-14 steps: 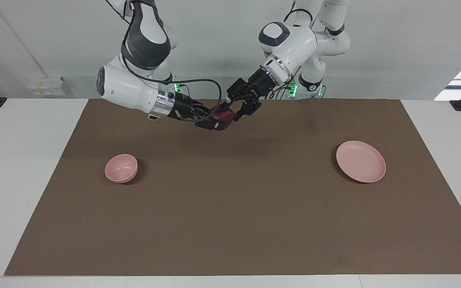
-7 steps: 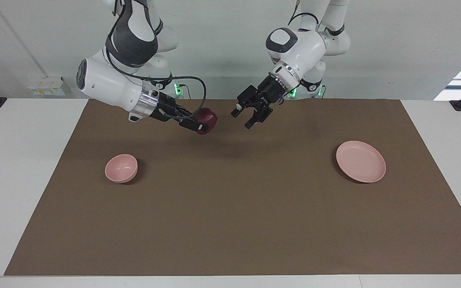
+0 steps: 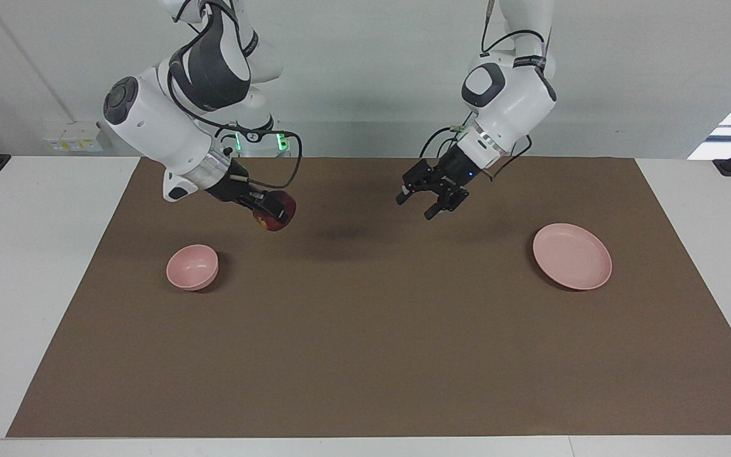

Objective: Move apple from plate to bowl
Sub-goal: 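Carry the apple with the right gripper while the left gripper withdraws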

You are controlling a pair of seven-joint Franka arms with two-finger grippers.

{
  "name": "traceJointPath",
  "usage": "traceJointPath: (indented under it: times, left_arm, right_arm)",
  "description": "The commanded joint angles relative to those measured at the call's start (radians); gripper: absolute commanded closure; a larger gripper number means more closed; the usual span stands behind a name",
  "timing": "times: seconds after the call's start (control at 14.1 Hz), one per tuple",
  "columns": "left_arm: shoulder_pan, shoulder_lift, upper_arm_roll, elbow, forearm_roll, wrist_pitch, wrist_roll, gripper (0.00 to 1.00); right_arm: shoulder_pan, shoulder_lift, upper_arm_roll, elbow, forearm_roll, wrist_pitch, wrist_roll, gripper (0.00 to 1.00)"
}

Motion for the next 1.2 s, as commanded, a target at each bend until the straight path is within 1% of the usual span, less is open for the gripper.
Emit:
traceJointPath:
  times: [0.0,0.14,0.28,0.42,0.49,0.64,0.71,0.92,1.13]
  left_arm:
    - [-0.006,-0.023,0.110,-0.005,0.259,-0.190,-0.002,0.00]
    - [-0.006,-0.021,0.173,0.006,0.446,-0.282,-0.002,0.00]
    - [-0.008,-0.017,0.227,0.030,0.599,-0.351,0.000,0.00]
    - [-0.014,0.000,0.299,0.073,0.696,-0.370,0.006,0.00]
    - [-0.026,0.023,0.343,0.107,0.710,-0.378,0.009,0.00]
    - [-0.031,0.057,0.383,0.217,0.723,-0.475,0.015,0.00]
    - [-0.032,0.073,0.408,0.286,0.741,-0.543,0.029,0.00]
    - [-0.034,0.104,0.446,0.522,0.747,-0.770,0.061,0.00]
    - [-0.025,0.100,0.448,0.668,0.766,-0.937,0.059,0.00]
  right_arm:
    - [-0.045,0.026,0.004,-0.026,-0.103,0.063,-0.208,1.00]
    - [-0.065,0.059,0.006,-0.032,-0.197,0.117,-0.327,1.00]
    - [-0.099,0.089,0.006,-0.032,-0.251,0.152,-0.430,1.00]
    - [-0.137,0.110,0.006,-0.047,-0.283,0.187,-0.550,1.00]
    - [-0.147,0.110,0.006,-0.069,-0.301,0.201,-0.584,1.00]
    - [-0.170,0.112,0.006,-0.116,-0.331,0.249,-0.636,1.00]
    - [-0.180,0.112,0.006,-0.132,-0.331,0.264,-0.654,1.00]
    - [-0.193,0.115,0.006,-0.155,-0.332,0.283,-0.674,1.00]
    - [-0.194,0.125,0.006,-0.155,-0.332,0.284,-0.678,1.00]
